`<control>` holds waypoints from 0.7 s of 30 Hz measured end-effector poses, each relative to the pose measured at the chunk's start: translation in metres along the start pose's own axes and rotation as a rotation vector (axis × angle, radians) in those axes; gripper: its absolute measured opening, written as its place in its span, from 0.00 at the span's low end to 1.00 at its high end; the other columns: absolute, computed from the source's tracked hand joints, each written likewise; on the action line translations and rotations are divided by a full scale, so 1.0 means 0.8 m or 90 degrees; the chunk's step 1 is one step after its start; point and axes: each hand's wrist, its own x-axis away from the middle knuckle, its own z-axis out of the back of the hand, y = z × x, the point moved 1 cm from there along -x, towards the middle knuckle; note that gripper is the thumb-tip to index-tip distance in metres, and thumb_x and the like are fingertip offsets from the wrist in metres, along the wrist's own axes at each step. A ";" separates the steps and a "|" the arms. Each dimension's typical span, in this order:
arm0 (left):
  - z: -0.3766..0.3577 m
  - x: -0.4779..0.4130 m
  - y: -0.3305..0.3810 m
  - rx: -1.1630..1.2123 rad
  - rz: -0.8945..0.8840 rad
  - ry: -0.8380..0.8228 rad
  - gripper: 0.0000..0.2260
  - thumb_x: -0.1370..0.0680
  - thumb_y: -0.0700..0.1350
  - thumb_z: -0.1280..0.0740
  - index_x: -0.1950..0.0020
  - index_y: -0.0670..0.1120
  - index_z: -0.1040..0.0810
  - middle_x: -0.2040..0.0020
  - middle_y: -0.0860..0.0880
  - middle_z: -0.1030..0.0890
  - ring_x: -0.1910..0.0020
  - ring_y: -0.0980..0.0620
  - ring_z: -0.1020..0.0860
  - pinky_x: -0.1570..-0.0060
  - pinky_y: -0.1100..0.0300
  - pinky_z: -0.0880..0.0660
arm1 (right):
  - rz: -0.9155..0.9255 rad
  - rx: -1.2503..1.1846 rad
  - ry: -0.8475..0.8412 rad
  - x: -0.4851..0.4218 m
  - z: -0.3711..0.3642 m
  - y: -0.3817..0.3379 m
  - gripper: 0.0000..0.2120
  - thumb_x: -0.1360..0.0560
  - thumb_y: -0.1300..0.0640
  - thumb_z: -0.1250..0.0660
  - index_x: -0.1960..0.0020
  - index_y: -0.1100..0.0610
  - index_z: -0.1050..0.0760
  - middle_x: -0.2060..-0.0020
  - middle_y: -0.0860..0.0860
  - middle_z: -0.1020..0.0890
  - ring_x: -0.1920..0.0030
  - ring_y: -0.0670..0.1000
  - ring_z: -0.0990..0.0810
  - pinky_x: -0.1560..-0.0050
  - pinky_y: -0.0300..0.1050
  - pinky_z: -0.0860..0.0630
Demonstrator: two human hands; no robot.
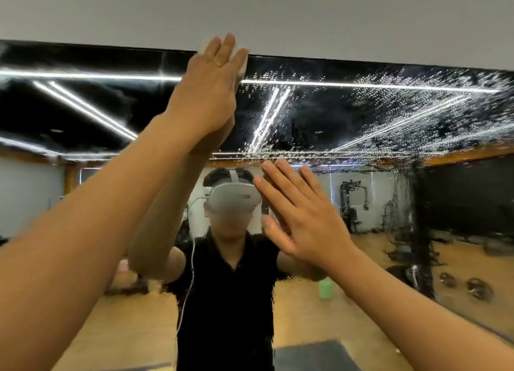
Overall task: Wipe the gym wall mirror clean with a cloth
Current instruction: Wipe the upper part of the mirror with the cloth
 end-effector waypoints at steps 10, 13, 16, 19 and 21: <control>-0.027 0.089 -0.001 0.031 -0.051 0.037 0.28 0.17 0.36 0.42 0.17 0.43 0.41 0.16 0.42 0.43 0.17 0.42 0.47 0.20 0.43 0.50 | 0.000 0.005 0.009 -0.002 0.003 -0.003 0.30 0.19 0.47 0.36 0.19 0.55 0.36 0.19 0.54 0.39 0.17 0.54 0.45 0.21 0.64 0.42; -0.024 0.079 0.000 0.034 -0.053 0.031 0.28 0.17 0.36 0.42 0.16 0.44 0.41 0.16 0.42 0.44 0.17 0.42 0.47 0.19 0.43 0.50 | 0.001 0.002 0.009 -0.001 0.003 -0.003 0.30 0.19 0.48 0.36 0.19 0.56 0.36 0.19 0.54 0.39 0.17 0.55 0.45 0.21 0.64 0.42; -0.018 0.043 0.008 0.018 -0.048 0.025 0.29 0.15 0.38 0.44 0.15 0.47 0.48 0.15 0.45 0.51 0.16 0.46 0.53 0.19 0.47 0.56 | 0.001 0.001 0.006 -0.001 0.004 -0.002 0.30 0.19 0.48 0.36 0.19 0.56 0.36 0.18 0.54 0.39 0.17 0.55 0.45 0.20 0.63 0.44; -0.016 0.008 0.015 0.001 -0.049 0.004 0.31 0.16 0.37 0.45 0.15 0.48 0.52 0.15 0.46 0.55 0.16 0.46 0.56 0.19 0.48 0.58 | -0.001 0.004 -0.006 -0.001 0.003 -0.001 0.30 0.18 0.48 0.37 0.19 0.56 0.38 0.18 0.54 0.41 0.17 0.55 0.46 0.20 0.63 0.45; -0.017 -0.002 0.017 0.003 -0.047 0.004 0.32 0.16 0.37 0.44 0.14 0.48 0.52 0.15 0.46 0.55 0.16 0.47 0.57 0.20 0.48 0.58 | -0.002 0.005 -0.012 -0.001 0.003 -0.002 0.31 0.18 0.47 0.38 0.18 0.56 0.39 0.18 0.54 0.42 0.17 0.55 0.47 0.20 0.64 0.45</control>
